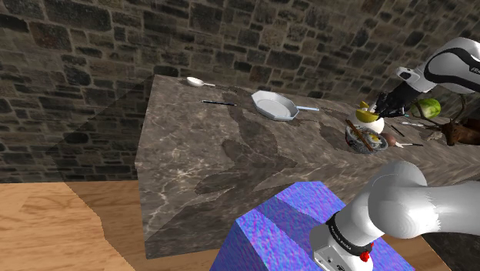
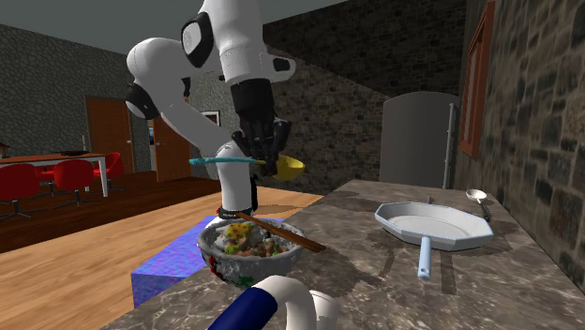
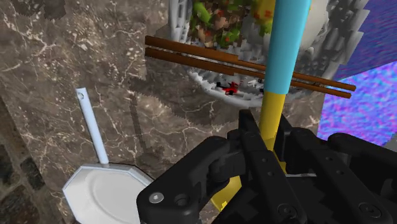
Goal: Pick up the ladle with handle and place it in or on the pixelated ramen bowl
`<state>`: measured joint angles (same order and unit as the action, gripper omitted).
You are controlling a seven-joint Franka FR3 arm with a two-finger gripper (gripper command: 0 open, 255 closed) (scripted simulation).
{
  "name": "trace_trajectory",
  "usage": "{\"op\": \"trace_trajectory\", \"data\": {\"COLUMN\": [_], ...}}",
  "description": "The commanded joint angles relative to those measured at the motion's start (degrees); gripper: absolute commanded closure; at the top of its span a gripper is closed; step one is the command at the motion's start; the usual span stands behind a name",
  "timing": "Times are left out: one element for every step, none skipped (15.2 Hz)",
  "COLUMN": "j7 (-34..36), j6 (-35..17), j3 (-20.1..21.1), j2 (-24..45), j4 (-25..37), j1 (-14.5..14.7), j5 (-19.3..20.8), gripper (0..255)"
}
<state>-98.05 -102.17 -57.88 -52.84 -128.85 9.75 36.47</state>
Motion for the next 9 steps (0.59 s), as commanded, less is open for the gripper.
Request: {"op": "trace_trajectory", "data": {"j7": [-3.5,-3.4,-3.3,-3.3,-3.2,-3.2,-3.1,-3.0,-3.0], "j6": [0.5,-0.1,-0.7,-1.3,-1.9,-2.6,-3.2,-3.8,-4.5], "j3": [-4.1,-4.5,-4.9,-5.3,-5.8,-6.3,-6.7,-7.2,-7.7], "j2": [1.7,1.5,1.4,1.3,1.2,1.1,1.1,1.0,1.0], "j4": [4.9,4.3,3.7,3.0,2.5,1.9,1.3,0.8,0.2], "j1": [2.3,2.3,2.3,2.2,2.2,2.2,2.2,2.1,2.1], "j5": [0.5,0.9,1.2,1.5,1.9,2.2,2.6,2.9,3.3], "gripper": [255,255,255,255,255,255,255,255,255]}}
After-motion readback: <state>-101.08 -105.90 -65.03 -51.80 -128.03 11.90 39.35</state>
